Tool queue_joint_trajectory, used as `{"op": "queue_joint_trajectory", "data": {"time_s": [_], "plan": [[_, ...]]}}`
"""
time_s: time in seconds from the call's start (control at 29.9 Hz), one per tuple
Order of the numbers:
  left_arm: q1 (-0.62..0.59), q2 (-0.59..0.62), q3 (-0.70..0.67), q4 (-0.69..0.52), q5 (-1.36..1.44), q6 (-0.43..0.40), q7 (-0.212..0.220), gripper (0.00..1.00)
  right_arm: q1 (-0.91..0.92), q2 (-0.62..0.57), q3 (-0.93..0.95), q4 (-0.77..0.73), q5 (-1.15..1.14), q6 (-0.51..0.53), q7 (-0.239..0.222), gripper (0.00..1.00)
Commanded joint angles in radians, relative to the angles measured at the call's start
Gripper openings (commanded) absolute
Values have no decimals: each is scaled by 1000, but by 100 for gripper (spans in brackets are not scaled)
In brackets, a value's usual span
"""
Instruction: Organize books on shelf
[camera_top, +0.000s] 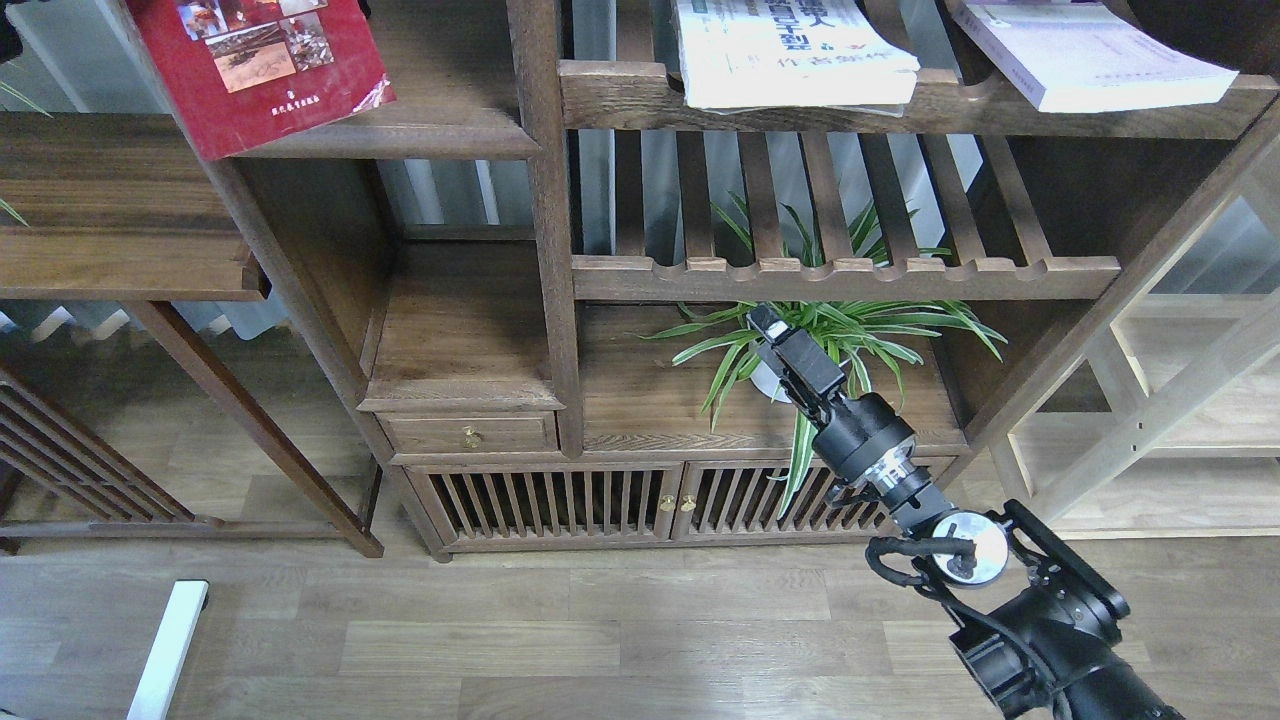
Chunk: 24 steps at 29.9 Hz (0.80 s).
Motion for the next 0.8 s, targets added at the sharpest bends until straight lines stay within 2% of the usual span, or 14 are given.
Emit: {"op": "queue_joint_trajectory", "data": {"time_s": [0.0,0.1,0.17,0.3,0.5,0.77], "plan": [[-28,-16,0,1,71,0,-26,0,0,1,-2,0,1,0,0,98],[-37,-28,1,3,108,0,-75,0,2,1,-2,0,1,0,0,98],[-46,-39,6,3,112,0,-89,0,6,1,-2,0,1,0,0,98],[-58,-39,8,3,135,0,-89,0,12,2,-2,0,1,0,0,98],[-61,-27,5,23,206,67,-94,0,22,25,-5,-2,-2,0,-1,98],[-87,-43,17,78,252,99,-94,0,57,48,-7,-14,1,0,-1,98]]}}
